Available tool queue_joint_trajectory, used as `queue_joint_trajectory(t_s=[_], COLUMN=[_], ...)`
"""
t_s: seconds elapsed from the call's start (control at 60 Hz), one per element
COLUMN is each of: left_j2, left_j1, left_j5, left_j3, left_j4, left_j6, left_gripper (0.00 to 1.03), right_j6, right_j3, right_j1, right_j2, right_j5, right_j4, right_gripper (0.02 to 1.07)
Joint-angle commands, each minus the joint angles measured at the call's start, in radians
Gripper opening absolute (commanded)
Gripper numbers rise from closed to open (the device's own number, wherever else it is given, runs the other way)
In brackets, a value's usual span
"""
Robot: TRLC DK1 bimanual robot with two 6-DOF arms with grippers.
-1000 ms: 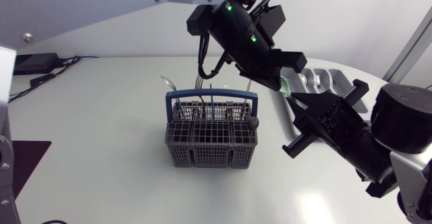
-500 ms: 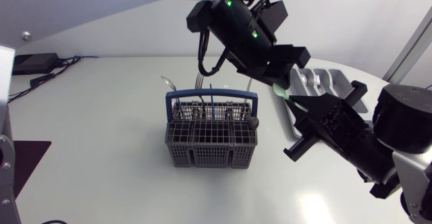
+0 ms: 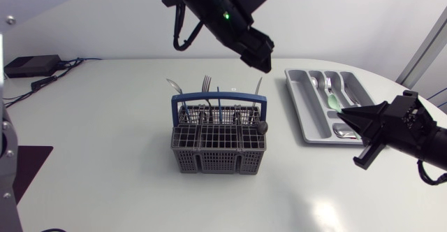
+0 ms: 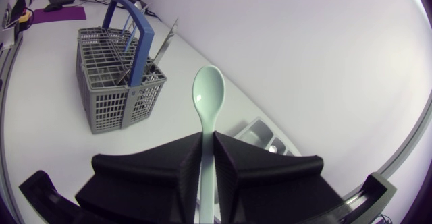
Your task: Unload the cutlery basket into the drawer organizer.
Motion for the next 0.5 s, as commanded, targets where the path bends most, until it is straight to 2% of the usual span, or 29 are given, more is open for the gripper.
queue_joint_trajectory(t_s=[0.0,0.067,0.133,0.283,0.483], left_j2=[-0.029,-0.048,-0.084,-0.134,-0.174], left_j1=[-0.030,-0.046,-0.076,-0.090,-0.084], left_j5=[-0.020,-0.030,-0.074,-0.079,-0.083], left_j3=[-0.060,-0.097,-0.176,-0.274,-0.297], left_j4=[-0.020,-0.013,0.017,0.069,0.066], left_j6=[0.152,0.214,0.312,0.410,0.422], left_gripper=[0.98,0.98,0.98,0.96,0.96], right_j6=[-0.142,-0.212,-0.355,-0.608,-0.933], right_j3=[0.068,0.111,0.195,0.292,0.447], right_j1=[-0.107,-0.163,-0.247,-0.305,-0.334], right_j2=[0.104,0.173,0.303,0.477,0.682], right_j5=[-0.097,-0.148,-0.225,-0.229,-0.165], right_j4=[-0.055,-0.098,-0.188,-0.308,-0.495], right_gripper=[0.18,0.18,0.18,0.18,0.18])
